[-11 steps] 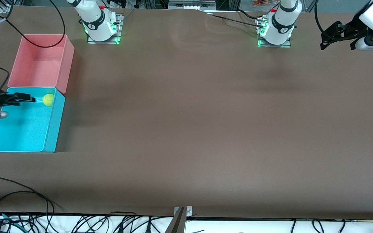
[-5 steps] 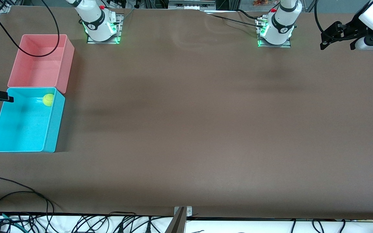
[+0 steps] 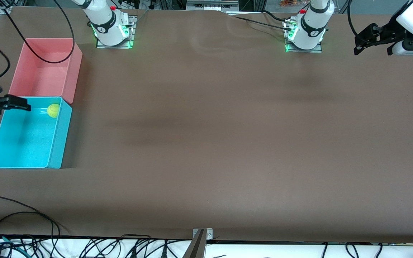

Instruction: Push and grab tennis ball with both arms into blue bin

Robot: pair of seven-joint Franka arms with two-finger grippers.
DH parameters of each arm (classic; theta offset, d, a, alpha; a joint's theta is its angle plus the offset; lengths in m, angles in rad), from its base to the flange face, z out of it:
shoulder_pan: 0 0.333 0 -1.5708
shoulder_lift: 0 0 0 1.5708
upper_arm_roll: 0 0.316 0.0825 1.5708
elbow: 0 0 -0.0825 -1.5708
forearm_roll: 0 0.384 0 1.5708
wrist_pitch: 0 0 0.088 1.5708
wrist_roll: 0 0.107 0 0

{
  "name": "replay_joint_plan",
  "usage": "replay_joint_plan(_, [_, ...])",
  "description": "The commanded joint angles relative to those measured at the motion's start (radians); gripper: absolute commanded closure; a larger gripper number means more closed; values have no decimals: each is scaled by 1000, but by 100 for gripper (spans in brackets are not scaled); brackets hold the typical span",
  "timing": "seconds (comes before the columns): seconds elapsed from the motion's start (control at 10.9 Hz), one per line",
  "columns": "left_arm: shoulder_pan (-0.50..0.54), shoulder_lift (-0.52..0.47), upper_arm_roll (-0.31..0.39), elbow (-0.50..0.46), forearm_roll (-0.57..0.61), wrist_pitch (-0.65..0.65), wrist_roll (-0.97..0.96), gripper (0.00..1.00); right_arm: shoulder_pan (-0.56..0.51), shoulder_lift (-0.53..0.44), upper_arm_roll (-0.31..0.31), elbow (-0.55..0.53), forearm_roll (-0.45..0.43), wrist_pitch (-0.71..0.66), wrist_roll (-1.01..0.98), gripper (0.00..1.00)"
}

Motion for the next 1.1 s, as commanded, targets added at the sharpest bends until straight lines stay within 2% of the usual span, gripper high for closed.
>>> replay_joint_plan(0.0, [0,14,-2,32,-11,-16,-4,0,-57,-208,169,-178,-85,13,188,0])
replay_joint_plan(0.09, [0,14,-2,32,-11,-16,-4,0,-106,-243,217,-217,-83,26,199,0])
replay_joint_plan(0.18, [0,14,-2,32,-11,-16,-4,0,-114,-281,231,-263,-85,62,198,0])
replay_joint_plan(0.27, [0,14,-2,32,-11,-16,-5,0,-117,-318,230,-307,-76,81,205,0])
replay_joint_plan(0.37, [0,14,-2,32,-11,-16,-4,0,-125,-352,201,-338,-53,91,204,0])
replay_joint_plan(1.01, [0,14,-2,32,-9,-18,-5,0,-124,-326,187,-266,-47,27,185,0])
